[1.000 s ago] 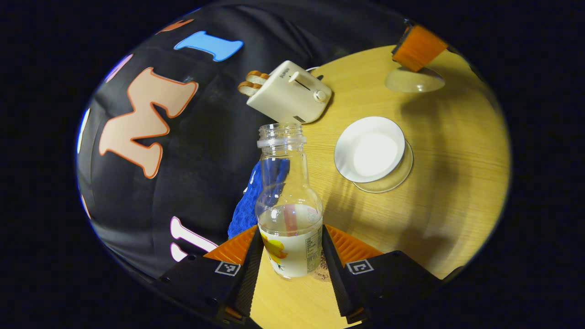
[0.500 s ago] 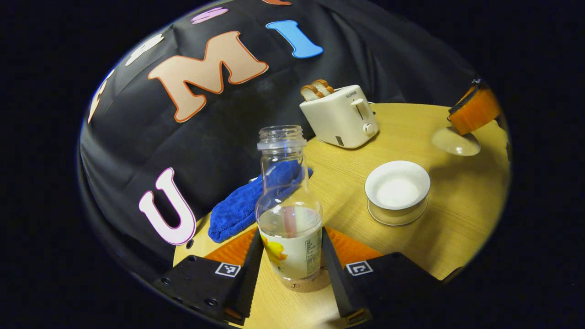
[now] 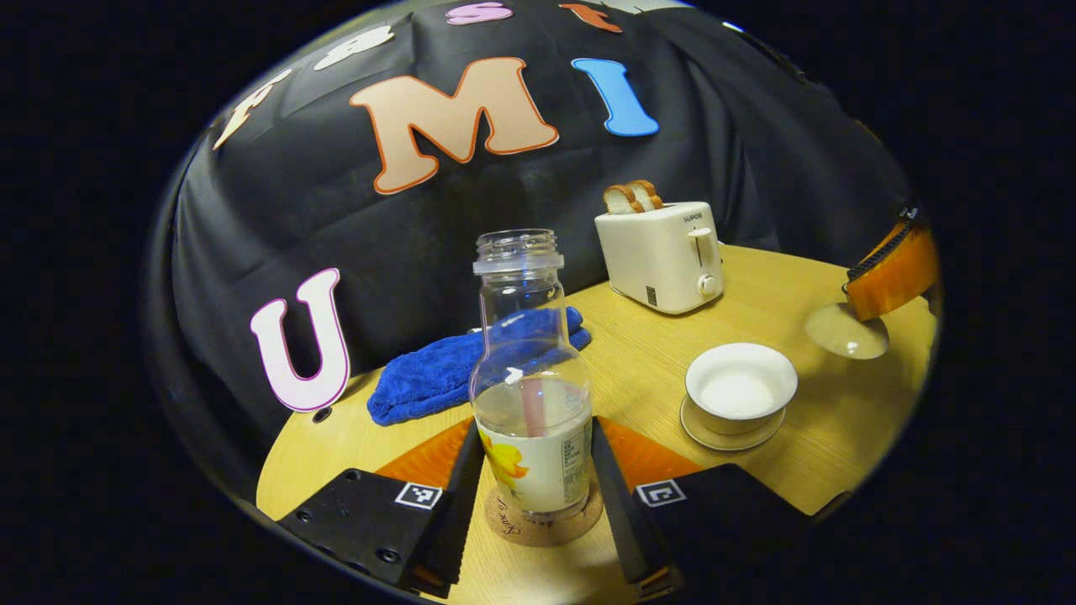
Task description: Open the teacup lid with one hand, grasp the water bottle and pour water into the teacup with the other hand; after pouring, place the water bottle on the coaster and then close the teacup lid.
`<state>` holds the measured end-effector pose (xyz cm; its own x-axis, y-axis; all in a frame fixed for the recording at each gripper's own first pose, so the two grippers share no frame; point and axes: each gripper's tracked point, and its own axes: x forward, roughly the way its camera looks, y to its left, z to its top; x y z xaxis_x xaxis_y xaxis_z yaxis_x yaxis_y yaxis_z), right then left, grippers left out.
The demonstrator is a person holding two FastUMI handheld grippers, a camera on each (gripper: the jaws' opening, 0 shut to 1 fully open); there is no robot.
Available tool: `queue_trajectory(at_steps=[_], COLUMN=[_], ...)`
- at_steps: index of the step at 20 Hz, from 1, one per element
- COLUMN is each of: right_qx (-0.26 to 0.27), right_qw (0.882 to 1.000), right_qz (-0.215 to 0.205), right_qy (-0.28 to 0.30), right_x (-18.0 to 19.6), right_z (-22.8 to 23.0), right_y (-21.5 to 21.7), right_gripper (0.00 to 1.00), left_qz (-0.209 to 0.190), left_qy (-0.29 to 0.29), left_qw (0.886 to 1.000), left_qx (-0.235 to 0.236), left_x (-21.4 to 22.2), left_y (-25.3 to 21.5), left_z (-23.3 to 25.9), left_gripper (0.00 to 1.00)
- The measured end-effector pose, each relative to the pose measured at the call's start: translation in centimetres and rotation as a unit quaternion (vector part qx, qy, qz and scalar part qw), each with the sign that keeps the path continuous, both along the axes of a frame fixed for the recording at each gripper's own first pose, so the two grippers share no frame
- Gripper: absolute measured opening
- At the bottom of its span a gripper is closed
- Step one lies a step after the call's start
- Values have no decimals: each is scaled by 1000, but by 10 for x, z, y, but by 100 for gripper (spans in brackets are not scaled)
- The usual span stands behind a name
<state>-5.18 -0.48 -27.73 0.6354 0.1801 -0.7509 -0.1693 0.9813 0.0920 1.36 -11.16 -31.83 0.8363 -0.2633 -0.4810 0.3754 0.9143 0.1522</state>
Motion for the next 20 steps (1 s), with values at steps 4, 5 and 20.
queue_trajectory(at_steps=[4, 5, 20], right_qx=[7, 9, 36], right_qw=[1000, 1000, 999], right_qz=[9, 10, 9], right_qy=[-7, -9, -13], right_x=[9, 10, 25], right_z=[5, 5, 0], right_y=[13, 15, 38], right_gripper=[24, 24, 24], left_qz=[10, 12, 19], left_qy=[6, 8, 40], left_qw=[1000, 1000, 999], left_qx=[-9, -11, -2], left_x=[-5, -7, -17], left_y=[2, 4, 19], left_z=[2, 2, -8], left_gripper=[69, 69, 75])
